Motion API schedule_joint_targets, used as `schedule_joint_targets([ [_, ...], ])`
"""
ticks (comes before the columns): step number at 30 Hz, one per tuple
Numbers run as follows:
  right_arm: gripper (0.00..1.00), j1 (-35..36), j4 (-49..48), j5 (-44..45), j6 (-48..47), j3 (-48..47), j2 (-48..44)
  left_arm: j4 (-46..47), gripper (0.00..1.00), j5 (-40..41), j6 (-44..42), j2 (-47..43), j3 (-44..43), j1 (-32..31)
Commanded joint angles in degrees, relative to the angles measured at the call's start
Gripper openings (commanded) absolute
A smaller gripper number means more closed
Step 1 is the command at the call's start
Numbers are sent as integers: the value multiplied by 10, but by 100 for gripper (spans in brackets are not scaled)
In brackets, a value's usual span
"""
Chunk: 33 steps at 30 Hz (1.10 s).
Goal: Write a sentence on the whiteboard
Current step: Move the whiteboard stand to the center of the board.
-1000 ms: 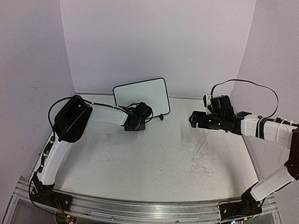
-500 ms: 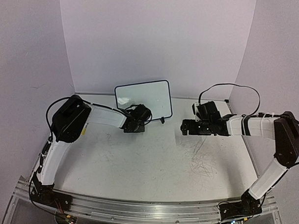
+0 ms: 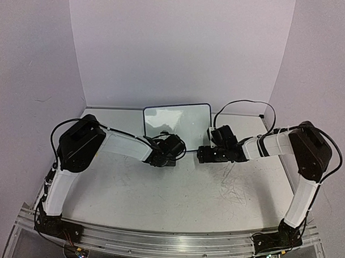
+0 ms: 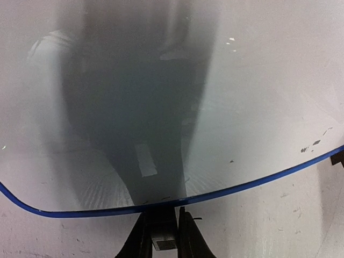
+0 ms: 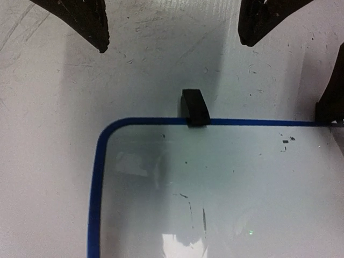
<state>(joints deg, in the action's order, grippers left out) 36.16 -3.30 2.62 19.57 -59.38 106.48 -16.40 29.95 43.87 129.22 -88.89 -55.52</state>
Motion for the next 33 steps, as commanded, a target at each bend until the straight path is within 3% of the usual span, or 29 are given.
schedule_joint_targets([
  [1,77,9,-54,25,13,16,10,-33,0,-62,-9,-14,21,-46],
  [7,62,19,-88,42,24,51,13,-33,0,-64,-7,-14,17,-72],
  [15,53,27,-142,64,38,95,12,-33,0,-57,-1,-18,27,-106],
  [19,43,31,-151,85,43,108,14,-33,0,-51,5,-22,36,-120],
  [27,13,63,-161,131,83,195,-59,-32,0,-41,10,-31,45,-148],
  [33,9,93,-161,151,142,276,-125,-33,0,-41,20,-49,65,-177],
])
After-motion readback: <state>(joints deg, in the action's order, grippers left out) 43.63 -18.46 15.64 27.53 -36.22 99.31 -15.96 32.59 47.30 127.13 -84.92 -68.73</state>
